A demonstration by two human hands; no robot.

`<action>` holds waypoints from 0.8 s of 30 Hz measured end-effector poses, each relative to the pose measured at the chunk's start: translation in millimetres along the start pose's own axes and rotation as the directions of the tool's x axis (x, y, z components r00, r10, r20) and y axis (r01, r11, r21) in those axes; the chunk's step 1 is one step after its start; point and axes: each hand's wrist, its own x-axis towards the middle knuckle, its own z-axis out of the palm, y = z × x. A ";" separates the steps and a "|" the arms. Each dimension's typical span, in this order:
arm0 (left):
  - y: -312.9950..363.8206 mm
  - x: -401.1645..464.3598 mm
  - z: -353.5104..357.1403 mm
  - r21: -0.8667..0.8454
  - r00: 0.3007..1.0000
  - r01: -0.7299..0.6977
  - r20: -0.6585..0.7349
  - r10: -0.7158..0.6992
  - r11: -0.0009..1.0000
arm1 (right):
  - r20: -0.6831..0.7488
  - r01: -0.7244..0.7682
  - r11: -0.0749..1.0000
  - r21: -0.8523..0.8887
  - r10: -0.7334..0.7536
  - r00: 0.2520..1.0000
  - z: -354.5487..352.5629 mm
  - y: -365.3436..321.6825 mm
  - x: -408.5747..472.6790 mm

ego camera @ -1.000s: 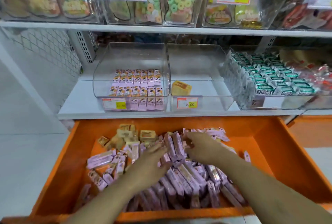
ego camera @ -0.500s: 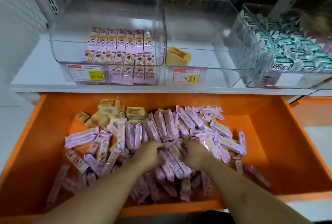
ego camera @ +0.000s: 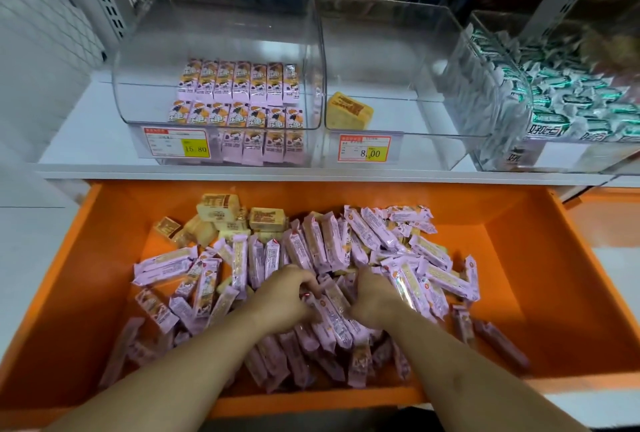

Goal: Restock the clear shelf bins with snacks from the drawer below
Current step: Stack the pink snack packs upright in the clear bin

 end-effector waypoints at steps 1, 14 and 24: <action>-1.2 -2.7 -2.7 -0.032 1.000 0.016 0.002 -0.016 0.999 | 0.008 -0.012 1.000 0.028 0.012 1.000 -1.0 -0.3 -1.3; 11.2 -34.7 -45.5 -0.121 0.982 0.170 -0.057 -0.178 0.978 | 0.035 0.078 0.964 0.255 -0.090 0.995 -35.9 -0.2 -35.4; 98.9 -108.4 -146.5 -0.554 0.970 -0.024 -0.214 -0.114 0.832 | -0.210 0.441 0.769 0.463 -0.388 0.897 -153.8 -83.3 -155.3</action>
